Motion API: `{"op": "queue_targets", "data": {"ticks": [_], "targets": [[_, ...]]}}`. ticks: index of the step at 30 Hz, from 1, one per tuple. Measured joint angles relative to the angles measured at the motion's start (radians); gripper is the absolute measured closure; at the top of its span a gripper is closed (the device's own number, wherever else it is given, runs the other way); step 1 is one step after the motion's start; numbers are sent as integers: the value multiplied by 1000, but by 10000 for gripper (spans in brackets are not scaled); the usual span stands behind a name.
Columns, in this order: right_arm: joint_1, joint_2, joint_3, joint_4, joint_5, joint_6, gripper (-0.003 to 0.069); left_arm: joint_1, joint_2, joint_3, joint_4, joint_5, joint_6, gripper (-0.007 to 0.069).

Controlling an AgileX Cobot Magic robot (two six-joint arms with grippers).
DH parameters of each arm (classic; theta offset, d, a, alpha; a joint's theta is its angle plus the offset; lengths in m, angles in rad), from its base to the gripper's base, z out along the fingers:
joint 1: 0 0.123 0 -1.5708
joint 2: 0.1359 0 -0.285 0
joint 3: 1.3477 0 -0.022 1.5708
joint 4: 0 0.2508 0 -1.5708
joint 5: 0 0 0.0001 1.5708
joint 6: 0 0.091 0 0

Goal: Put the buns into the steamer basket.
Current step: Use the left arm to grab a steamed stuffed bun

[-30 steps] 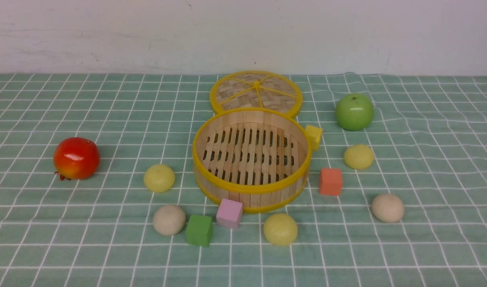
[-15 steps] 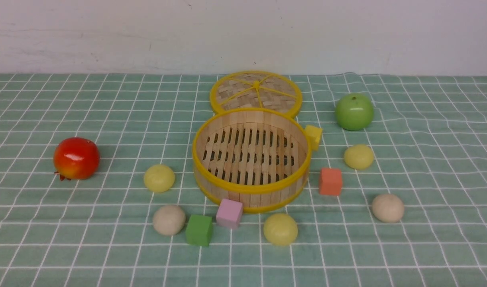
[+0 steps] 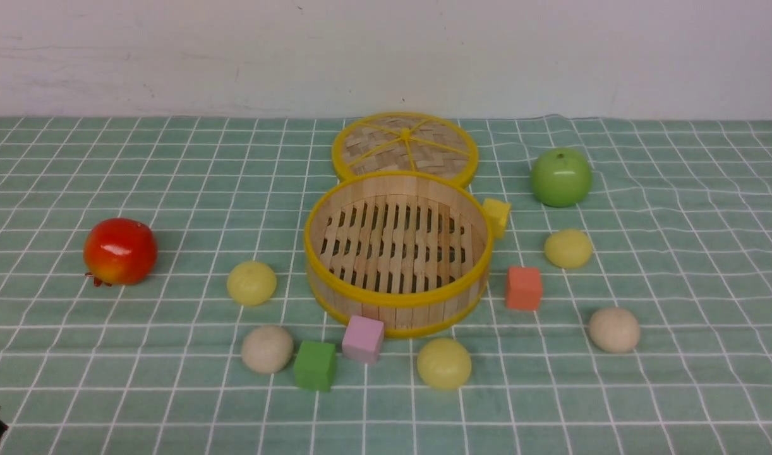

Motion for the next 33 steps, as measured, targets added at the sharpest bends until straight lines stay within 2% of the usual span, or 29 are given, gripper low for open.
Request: {"op": "queue_targets", "data": {"ticks": [6,10,13,20,24,25,27,33], "targets": [[0,0,0,0,0,0,419,0,124,-295,119,355,160,517],[0,0,0,0,0,0,419,0,418,-557,227,723,288,624],[0,0,0,0,0,0,419,0,632,-685,286,880,319,638],[0,0,0,0,0,0,419,-16,1073,-844,331,911,430,638],[0,0,0,0,0,0,419,-137,1250,-928,330,906,453,638],[0,0,0,0,0,0,419,-208,1327,-973,338,906,453,638],[0,0,0,0,0,0,419,-270,1398,-1025,351,904,450,638],[0,0,0,0,0,0,419,-296,1583,-1134,404,856,445,638]]}}
